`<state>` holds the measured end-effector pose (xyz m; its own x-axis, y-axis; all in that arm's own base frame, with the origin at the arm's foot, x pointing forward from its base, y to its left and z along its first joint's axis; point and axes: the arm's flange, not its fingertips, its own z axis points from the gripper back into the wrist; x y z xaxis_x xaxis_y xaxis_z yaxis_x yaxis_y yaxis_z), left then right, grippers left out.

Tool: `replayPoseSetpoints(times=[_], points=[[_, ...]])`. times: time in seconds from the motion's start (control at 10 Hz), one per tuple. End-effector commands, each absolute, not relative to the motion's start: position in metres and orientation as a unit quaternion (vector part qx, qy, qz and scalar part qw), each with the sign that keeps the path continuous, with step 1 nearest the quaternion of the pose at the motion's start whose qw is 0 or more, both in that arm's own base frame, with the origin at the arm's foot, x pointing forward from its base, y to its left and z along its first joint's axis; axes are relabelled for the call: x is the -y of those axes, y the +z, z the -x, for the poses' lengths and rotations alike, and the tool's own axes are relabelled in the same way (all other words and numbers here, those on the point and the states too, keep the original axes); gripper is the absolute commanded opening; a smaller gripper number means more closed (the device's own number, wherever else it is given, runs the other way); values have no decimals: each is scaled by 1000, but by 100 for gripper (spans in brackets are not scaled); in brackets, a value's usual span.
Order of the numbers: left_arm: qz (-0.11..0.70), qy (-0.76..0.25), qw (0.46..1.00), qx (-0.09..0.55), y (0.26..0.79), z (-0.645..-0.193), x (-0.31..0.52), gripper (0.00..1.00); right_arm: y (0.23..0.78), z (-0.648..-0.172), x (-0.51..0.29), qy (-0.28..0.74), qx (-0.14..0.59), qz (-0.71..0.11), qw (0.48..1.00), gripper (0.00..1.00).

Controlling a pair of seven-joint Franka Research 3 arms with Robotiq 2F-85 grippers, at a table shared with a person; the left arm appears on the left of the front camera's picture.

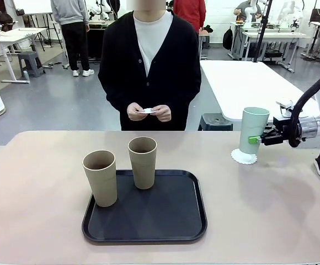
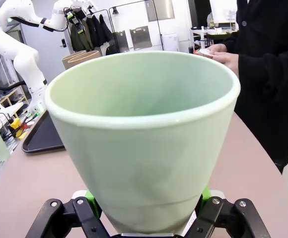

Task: Place coasters on the table and set cups on them.
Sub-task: Pick up one Reusable plastic cup and place it on a coaster set by the human.

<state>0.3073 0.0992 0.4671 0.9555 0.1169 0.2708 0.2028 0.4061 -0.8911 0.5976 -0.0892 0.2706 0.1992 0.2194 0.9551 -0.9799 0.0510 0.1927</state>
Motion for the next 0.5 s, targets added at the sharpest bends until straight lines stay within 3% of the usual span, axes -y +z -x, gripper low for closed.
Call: replayPoseSetpoints(times=[0.0,0.3,0.4], points=[[548,-25,823,150,468,-308,-98,100,271,-600,89,495,396,-480,606,82],[548,-25,823,150,468,-308,-98,100,269,-598,90,493,395,-481,608,82],[548,-25,823,150,468,-308,-98,100,267,-594,85,532,403,-471,577,82]])
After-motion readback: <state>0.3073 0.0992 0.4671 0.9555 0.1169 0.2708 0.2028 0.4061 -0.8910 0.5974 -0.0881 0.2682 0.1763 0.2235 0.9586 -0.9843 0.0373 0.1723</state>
